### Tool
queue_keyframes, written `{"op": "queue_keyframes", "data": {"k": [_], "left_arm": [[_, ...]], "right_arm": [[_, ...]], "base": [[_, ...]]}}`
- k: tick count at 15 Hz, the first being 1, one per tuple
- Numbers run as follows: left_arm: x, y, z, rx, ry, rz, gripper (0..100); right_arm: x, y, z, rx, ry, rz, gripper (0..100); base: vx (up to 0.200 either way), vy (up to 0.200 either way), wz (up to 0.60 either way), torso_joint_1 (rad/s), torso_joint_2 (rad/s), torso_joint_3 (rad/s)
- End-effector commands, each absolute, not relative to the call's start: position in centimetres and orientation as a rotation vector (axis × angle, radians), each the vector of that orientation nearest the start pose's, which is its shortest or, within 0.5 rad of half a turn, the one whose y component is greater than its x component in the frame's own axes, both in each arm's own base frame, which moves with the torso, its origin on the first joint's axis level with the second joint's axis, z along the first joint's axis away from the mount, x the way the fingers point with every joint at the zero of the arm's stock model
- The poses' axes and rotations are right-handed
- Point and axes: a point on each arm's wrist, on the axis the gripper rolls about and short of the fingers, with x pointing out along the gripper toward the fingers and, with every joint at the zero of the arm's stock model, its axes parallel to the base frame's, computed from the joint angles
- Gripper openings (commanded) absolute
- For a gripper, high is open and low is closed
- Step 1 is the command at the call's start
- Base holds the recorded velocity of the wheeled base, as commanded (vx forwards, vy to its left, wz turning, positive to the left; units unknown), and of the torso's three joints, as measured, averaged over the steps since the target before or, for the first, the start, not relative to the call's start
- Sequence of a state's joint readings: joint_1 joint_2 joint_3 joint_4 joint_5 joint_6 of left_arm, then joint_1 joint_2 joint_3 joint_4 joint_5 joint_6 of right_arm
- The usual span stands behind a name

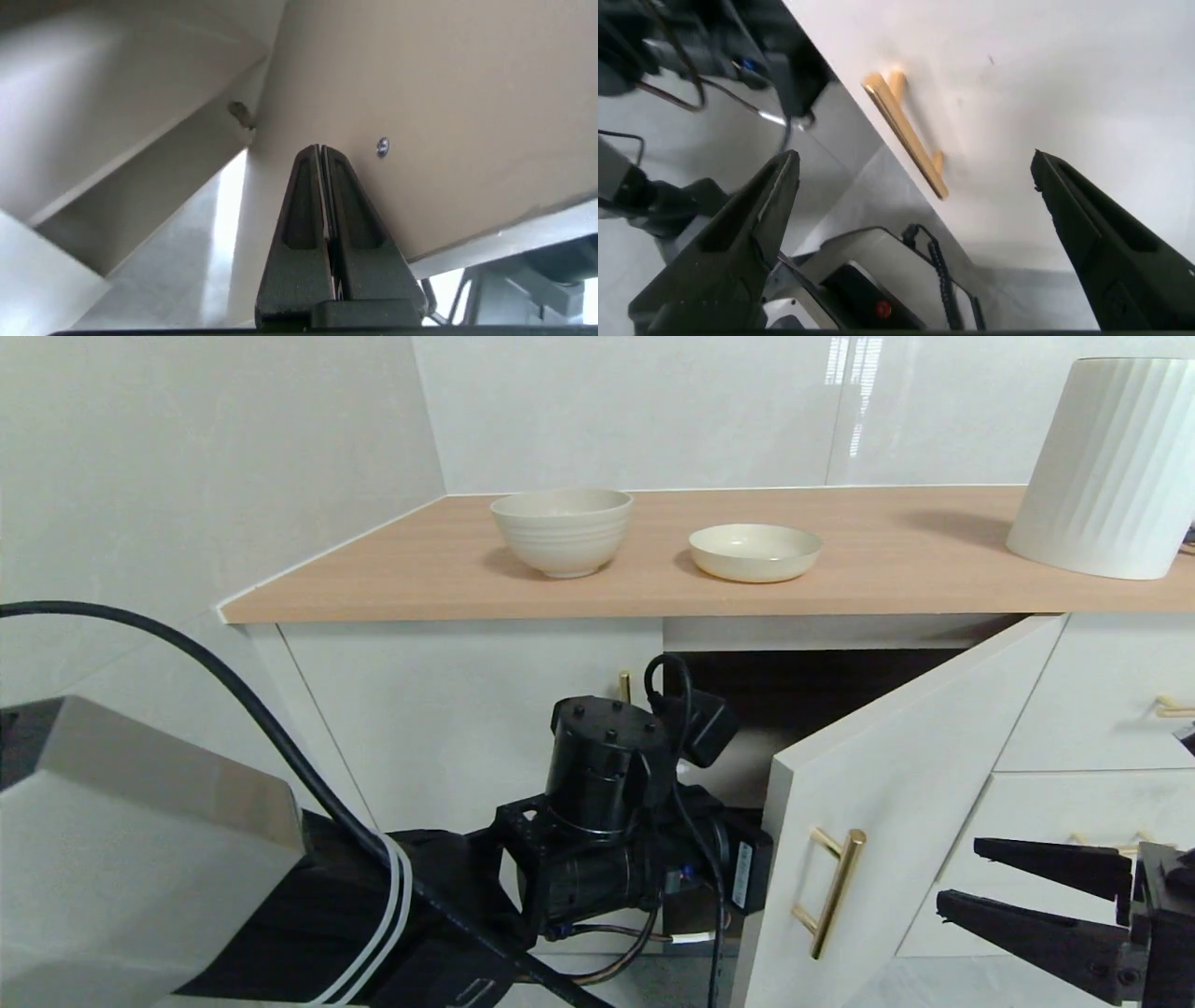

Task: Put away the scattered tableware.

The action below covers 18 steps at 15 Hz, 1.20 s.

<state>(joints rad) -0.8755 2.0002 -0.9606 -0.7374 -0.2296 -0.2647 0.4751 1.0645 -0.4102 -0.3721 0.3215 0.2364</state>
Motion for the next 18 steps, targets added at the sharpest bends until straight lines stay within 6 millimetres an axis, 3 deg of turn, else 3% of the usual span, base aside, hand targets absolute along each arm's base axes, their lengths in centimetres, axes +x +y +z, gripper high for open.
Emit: {"op": "queue_keyframes", "data": {"k": [1, 9, 18], "left_arm": [[23.0, -29.8, 12.7, -0.145, 0.454, -1.067, 0], [19.7, -32.6, 12.6, -0.231, 0.473, -1.143, 0], [18.9, -33.2, 12.0, -0.216, 0.485, -1.136, 0]], "right_arm": [[11.2, 6.6, 19.1, 0.205, 0.354, 0.758, 100], [10.7, 6.3, 19.6, 0.208, 0.318, 0.763, 100], [10.1, 6.0, 20.4, 0.213, 0.270, 0.769, 100]], "base": [[0.000, 0.000, 0.00, 0.000, 0.00, 0.000], [0.000, 0.000, 0.00, 0.000, 0.00, 0.000], [0.000, 0.000, 0.00, 0.000, 0.00, 0.000]]}}
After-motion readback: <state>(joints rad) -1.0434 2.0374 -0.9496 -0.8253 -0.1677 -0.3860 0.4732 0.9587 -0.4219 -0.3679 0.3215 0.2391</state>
